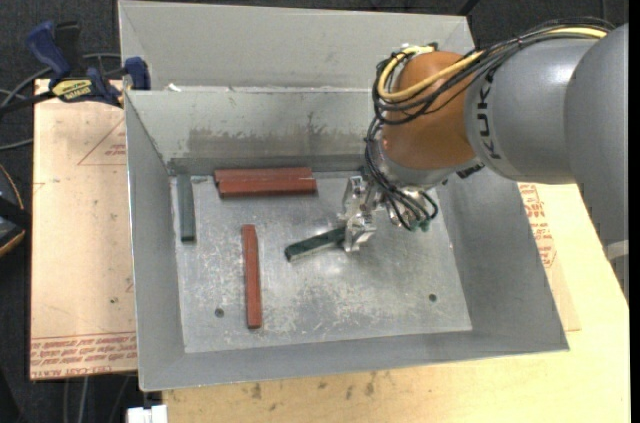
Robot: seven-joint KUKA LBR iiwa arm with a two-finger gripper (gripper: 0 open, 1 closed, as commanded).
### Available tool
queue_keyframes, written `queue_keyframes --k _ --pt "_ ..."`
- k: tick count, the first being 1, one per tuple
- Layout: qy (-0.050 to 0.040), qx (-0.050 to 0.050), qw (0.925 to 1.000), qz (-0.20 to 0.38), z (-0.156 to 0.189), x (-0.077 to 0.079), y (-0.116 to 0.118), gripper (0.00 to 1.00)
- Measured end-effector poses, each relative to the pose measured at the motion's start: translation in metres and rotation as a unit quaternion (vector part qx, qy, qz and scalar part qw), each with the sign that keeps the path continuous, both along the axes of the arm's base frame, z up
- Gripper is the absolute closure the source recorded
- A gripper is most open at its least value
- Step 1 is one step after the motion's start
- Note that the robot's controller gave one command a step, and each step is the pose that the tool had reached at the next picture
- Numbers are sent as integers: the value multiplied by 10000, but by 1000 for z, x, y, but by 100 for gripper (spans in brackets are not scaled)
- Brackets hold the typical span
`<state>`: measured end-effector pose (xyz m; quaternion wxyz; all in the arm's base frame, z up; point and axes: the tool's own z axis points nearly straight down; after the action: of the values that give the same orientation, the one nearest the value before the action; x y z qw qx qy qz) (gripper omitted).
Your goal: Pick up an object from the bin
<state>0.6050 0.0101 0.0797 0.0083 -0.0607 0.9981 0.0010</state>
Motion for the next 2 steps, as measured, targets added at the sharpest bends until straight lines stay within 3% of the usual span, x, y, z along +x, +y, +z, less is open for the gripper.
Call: queue_keyframes --k 2 --pt "6 -1 10000 -1 1 0 0 100"
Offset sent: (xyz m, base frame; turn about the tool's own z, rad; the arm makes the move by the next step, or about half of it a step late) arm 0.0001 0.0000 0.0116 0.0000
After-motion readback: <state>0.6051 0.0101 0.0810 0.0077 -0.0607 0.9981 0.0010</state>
